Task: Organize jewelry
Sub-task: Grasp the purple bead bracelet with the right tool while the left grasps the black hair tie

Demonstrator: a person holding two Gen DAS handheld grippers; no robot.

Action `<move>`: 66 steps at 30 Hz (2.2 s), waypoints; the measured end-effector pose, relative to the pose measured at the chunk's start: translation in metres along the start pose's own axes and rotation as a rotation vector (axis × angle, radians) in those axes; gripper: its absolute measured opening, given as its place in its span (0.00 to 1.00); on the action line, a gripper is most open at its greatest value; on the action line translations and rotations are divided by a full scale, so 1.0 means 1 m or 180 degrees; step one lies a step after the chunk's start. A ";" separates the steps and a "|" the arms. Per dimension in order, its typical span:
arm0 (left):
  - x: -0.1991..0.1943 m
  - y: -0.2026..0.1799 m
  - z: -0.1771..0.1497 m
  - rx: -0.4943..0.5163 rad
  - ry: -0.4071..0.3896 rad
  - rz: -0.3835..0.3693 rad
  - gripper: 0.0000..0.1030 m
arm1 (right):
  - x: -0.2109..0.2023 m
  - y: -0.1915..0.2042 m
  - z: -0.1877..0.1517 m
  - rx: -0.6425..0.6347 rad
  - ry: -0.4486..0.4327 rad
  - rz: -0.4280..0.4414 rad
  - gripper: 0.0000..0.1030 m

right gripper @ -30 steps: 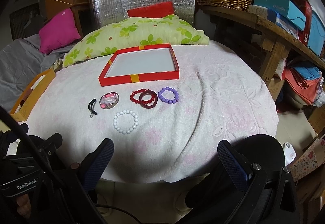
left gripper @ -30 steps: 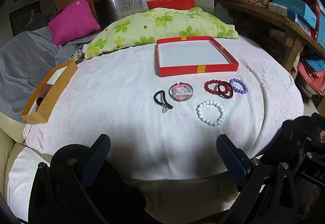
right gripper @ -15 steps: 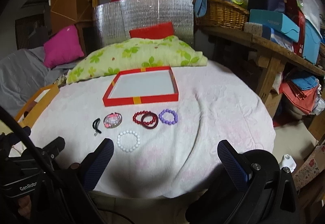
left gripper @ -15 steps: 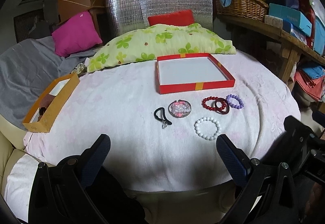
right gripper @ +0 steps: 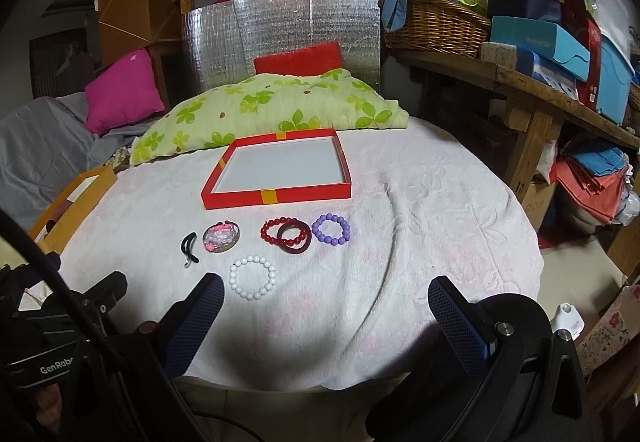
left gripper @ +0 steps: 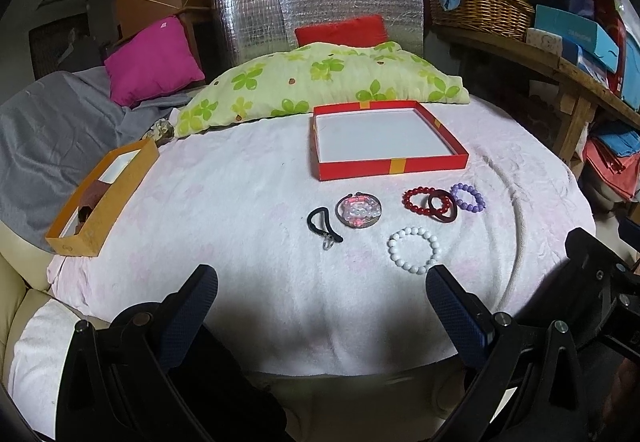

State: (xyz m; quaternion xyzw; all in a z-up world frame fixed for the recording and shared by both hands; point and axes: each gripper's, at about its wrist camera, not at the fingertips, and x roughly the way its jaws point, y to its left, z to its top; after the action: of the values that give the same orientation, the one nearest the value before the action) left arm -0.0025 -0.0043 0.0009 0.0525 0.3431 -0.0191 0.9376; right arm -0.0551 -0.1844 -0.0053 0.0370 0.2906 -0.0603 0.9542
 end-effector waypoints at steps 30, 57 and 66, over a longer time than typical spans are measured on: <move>0.134 0.027 0.018 -0.0102 0.0474 0.0060 1.00 | 0.176 -0.019 0.030 -0.0142 0.0581 0.0497 0.87; 0.213 0.041 0.028 -0.0135 0.0552 -0.0613 0.47 | 0.262 -0.044 0.041 -0.0147 0.0779 0.0184 0.12; 0.202 0.036 0.026 0.0047 0.0369 -0.0715 0.07 | 0.252 -0.057 0.049 0.0142 0.0711 0.0380 0.10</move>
State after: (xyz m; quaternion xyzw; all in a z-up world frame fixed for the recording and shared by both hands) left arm 0.1709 0.0286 -0.1069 0.0217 0.4003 -0.1235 0.9078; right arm 0.1721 -0.2700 -0.1076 0.0819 0.3910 -0.0054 0.9167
